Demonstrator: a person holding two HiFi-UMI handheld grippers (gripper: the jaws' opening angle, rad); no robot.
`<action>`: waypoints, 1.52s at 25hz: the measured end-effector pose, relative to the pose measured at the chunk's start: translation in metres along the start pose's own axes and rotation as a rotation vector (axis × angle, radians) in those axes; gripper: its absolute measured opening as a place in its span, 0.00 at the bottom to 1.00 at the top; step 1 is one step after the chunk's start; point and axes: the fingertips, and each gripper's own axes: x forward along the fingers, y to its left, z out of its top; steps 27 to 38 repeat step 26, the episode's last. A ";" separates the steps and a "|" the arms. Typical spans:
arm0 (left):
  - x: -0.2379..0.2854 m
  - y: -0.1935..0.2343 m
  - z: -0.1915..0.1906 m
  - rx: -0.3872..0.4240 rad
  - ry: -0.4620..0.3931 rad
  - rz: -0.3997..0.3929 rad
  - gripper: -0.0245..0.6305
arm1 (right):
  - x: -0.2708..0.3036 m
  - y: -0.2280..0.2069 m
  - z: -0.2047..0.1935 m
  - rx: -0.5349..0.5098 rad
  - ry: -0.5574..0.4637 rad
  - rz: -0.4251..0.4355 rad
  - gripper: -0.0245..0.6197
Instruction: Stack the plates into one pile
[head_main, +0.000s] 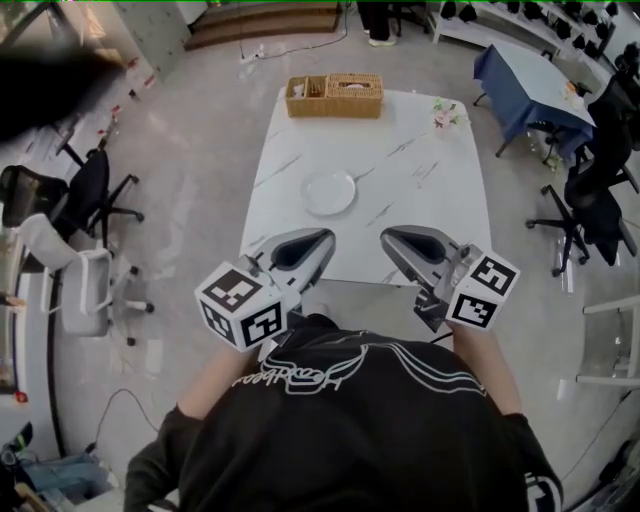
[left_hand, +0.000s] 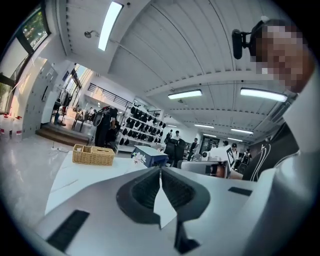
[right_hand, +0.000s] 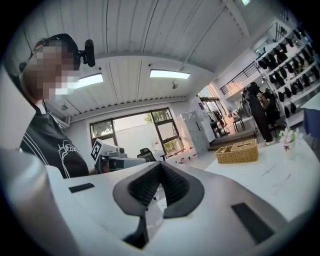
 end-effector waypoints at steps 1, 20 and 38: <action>-0.001 -0.005 -0.001 0.016 0.000 -0.002 0.09 | -0.002 0.003 -0.001 -0.005 -0.003 0.001 0.08; -0.009 -0.015 -0.027 0.029 0.020 0.017 0.09 | -0.016 0.013 -0.026 0.020 0.012 -0.037 0.08; -0.009 -0.005 -0.034 0.024 0.034 0.035 0.09 | -0.012 0.008 -0.031 0.024 0.012 -0.050 0.08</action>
